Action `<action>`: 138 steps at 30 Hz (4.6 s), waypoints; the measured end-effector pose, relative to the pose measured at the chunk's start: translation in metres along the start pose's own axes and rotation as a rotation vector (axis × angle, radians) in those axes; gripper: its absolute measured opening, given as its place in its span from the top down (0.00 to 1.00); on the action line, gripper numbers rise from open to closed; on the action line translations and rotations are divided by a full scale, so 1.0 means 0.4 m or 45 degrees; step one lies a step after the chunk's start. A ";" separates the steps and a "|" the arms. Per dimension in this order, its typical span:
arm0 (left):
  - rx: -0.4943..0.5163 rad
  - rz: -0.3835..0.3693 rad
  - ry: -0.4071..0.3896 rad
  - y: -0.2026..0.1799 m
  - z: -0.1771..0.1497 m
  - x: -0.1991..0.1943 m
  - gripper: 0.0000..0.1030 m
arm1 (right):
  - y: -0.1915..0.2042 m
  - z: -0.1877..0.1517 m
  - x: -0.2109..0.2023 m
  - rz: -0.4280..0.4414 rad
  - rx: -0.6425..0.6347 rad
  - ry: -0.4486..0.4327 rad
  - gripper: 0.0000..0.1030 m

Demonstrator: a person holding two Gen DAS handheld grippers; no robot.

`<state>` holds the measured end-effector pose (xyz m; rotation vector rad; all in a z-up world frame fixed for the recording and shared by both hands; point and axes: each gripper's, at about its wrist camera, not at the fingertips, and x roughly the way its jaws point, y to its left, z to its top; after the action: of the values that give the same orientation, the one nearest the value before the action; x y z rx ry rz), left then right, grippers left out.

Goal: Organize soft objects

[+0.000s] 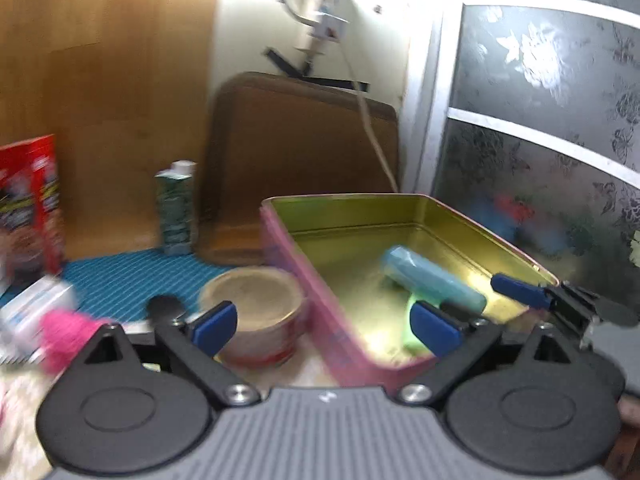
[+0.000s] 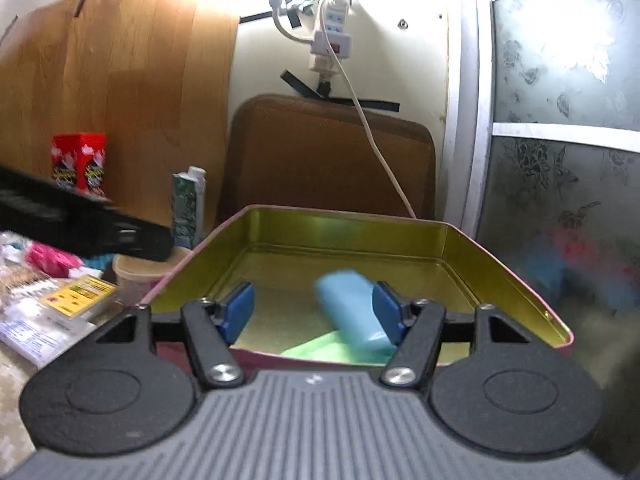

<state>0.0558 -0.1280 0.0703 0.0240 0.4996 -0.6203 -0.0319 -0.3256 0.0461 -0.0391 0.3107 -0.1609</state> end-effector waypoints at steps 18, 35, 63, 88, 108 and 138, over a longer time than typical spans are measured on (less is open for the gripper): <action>-0.202 0.741 0.164 0.401 -0.237 -0.184 0.08 | 0.466 0.112 0.157 0.689 -0.023 0.297 0.61; -0.275 0.769 0.227 0.421 -0.243 -0.176 0.01 | 0.607 0.175 0.322 0.605 -0.006 0.403 0.78; -0.178 0.822 0.225 0.404 -0.241 -0.170 0.01 | 0.340 -0.053 -0.073 0.905 0.216 0.353 0.79; -0.321 -0.062 0.267 0.256 -0.228 -0.223 0.40 | 0.419 -0.087 -0.062 0.883 -0.150 0.346 0.28; 0.039 -0.292 0.168 -0.136 0.036 0.105 0.43 | 0.061 0.007 -0.060 0.322 0.025 -0.024 0.58; -0.231 0.505 -0.052 0.457 -0.256 -0.270 0.14 | 0.495 0.252 0.303 0.643 0.129 0.337 0.24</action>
<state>0.0380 0.0980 0.0063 -0.0601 0.4932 -0.1859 0.1431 -0.1486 0.0931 0.1617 0.5653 0.3221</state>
